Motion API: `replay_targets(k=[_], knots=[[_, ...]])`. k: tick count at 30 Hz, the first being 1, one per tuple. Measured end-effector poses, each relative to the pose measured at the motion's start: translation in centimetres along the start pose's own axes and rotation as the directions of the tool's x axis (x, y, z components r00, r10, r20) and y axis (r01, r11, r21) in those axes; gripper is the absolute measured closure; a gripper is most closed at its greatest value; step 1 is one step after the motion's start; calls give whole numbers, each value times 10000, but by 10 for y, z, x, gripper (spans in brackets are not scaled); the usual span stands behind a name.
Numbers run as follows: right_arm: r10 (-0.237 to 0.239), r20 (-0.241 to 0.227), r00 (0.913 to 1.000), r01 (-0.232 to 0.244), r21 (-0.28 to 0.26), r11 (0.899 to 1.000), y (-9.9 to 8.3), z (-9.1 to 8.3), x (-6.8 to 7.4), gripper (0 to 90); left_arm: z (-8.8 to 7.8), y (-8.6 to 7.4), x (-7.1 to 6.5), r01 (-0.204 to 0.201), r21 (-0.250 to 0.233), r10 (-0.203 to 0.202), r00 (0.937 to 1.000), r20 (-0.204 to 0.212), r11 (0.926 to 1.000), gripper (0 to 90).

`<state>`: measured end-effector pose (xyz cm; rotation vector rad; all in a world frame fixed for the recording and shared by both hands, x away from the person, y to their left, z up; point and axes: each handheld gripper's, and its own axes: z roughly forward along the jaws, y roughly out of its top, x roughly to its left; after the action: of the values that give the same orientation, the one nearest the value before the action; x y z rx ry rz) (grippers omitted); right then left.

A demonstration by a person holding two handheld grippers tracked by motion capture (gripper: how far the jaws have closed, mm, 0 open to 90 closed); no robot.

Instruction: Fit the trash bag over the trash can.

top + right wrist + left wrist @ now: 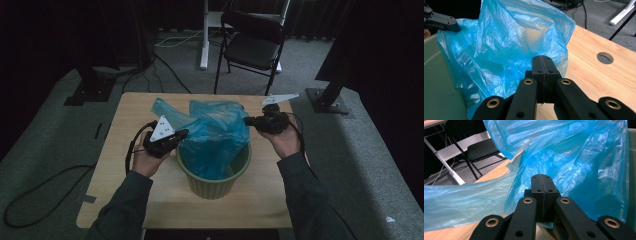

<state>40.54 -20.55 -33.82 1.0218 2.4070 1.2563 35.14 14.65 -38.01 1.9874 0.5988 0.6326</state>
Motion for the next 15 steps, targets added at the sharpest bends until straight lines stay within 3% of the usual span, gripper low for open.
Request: replay_targets(k=[5,10,15], knots=[[-186,-123,9998,186,58,9998,0,2,3,899,1,7,6,261,-85,-263,9994,-238,9996,805],[-297,-222,9993,298,48,9995,2,4,6,898,12,14,14,738,349,-726,9968,-340,9967,636],[-388,-340,9987,389,19,9992,3,4,7,896,24,14,18,1108,629,-1099,9938,-169,9918,603]])
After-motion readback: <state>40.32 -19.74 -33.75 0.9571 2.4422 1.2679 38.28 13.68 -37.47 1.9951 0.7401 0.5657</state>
